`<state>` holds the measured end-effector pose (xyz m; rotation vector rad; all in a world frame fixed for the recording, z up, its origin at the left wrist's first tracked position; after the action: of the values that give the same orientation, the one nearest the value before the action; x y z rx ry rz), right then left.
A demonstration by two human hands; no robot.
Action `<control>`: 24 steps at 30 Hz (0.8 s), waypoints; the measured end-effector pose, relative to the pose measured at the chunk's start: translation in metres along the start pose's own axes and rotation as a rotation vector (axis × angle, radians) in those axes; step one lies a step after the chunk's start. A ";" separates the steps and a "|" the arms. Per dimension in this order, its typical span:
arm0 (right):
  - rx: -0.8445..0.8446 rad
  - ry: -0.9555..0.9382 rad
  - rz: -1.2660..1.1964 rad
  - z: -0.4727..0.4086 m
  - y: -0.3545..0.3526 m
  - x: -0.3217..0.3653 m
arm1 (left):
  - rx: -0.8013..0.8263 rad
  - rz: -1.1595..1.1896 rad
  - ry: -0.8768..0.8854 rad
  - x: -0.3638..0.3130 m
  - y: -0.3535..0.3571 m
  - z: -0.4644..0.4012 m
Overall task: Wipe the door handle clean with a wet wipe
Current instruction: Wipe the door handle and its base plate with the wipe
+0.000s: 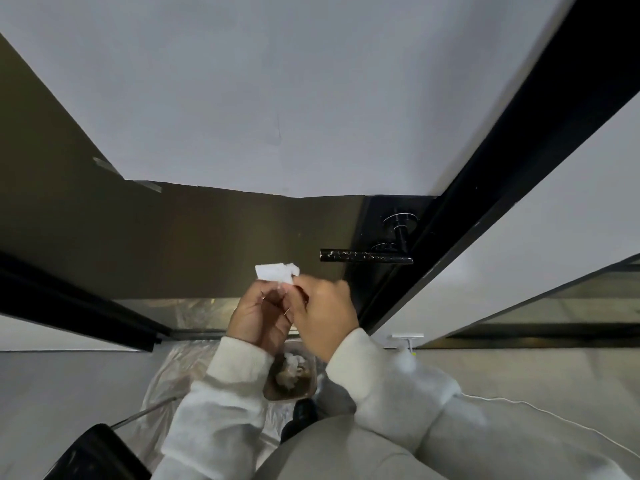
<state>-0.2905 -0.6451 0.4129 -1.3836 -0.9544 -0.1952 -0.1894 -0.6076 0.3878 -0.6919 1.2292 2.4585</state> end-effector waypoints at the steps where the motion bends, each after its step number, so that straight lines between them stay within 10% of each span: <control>1: -0.016 0.003 -0.031 0.006 -0.004 -0.005 | 0.000 -0.053 0.019 0.002 0.001 0.001; 11: -0.241 0.301 -0.806 0.023 -0.082 -0.057 | 0.090 -0.897 0.515 0.007 0.042 0.007; 20: -0.354 0.428 -1.134 0.027 -0.097 -0.088 | -0.131 -0.548 0.107 0.043 0.047 -0.013; 24: -0.484 0.358 -0.921 0.028 -0.104 -0.074 | -0.182 -0.173 -0.141 0.056 0.063 -0.019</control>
<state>-0.4154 -0.6748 0.4370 -1.1693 -1.2202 -1.3917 -0.2604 -0.6567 0.3887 -0.6296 0.8641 2.4470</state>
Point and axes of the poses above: each hand's wrist, its own z-axis away from the middle knuckle, its own y-axis out of the palm, x = y × z, the point moved 3 cm from there along -z, towards the middle knuckle, and after that the axes turned 4 degrees about -x, right-handed, at the moved point
